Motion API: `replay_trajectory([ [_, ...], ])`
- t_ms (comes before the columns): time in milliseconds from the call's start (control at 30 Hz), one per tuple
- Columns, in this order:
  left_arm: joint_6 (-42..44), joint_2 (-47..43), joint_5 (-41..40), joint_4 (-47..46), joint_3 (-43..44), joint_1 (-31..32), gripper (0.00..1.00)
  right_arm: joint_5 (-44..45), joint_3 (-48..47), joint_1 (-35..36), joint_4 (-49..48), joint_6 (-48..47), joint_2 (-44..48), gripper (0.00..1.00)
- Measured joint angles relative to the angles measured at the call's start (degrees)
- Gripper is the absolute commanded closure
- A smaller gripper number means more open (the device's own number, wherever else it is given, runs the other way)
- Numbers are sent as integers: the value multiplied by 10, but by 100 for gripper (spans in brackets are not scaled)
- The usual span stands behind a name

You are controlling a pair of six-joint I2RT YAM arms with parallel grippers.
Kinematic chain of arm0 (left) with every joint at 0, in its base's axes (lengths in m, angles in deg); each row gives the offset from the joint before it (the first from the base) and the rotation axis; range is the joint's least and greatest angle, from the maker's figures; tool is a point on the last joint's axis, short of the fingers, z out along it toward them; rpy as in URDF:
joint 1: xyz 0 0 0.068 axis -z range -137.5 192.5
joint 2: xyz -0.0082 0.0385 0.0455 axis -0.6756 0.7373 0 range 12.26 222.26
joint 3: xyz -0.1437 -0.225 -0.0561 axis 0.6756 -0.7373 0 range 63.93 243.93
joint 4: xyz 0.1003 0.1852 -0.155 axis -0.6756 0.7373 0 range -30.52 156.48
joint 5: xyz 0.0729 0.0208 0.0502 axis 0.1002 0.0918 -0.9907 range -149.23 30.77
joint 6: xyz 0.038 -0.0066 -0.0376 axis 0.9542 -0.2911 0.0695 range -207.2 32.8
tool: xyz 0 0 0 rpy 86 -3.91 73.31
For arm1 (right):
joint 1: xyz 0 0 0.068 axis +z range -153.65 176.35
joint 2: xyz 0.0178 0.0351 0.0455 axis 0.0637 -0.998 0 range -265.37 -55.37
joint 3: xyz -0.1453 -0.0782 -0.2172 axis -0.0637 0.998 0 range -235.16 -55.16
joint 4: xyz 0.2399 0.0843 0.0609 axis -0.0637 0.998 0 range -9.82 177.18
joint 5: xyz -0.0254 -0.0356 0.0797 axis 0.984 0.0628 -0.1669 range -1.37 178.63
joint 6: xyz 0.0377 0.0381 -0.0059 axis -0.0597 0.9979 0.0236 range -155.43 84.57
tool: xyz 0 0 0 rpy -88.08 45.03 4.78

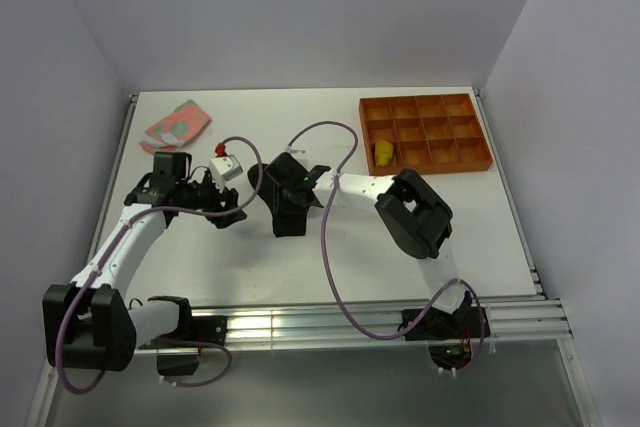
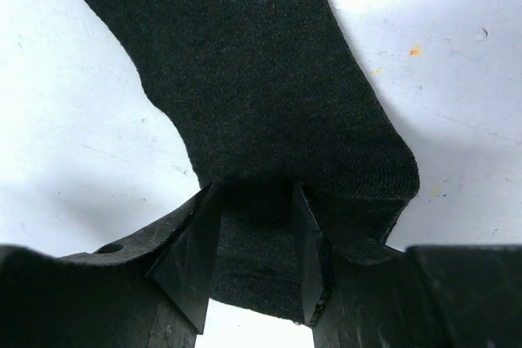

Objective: Roll the socks
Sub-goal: Move the sock to the center of the board, then roll the sock at the center of the board.

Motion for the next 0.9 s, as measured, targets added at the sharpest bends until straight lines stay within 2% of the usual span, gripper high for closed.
replay_trajectory([
  [133,-10,0,-17,-22,-14,43,32,0,5,0,-8,5,5,50],
  [433,15,6,-41,-58,-29,80,30,12,58,-3,-1,21,67,47],
  [700,38,-16,-67,-97,-65,130,27,16,130,-30,-29,38,205,46],
  [900,35,17,-99,-149,-75,205,27,11,258,-67,-65,52,339,46],
])
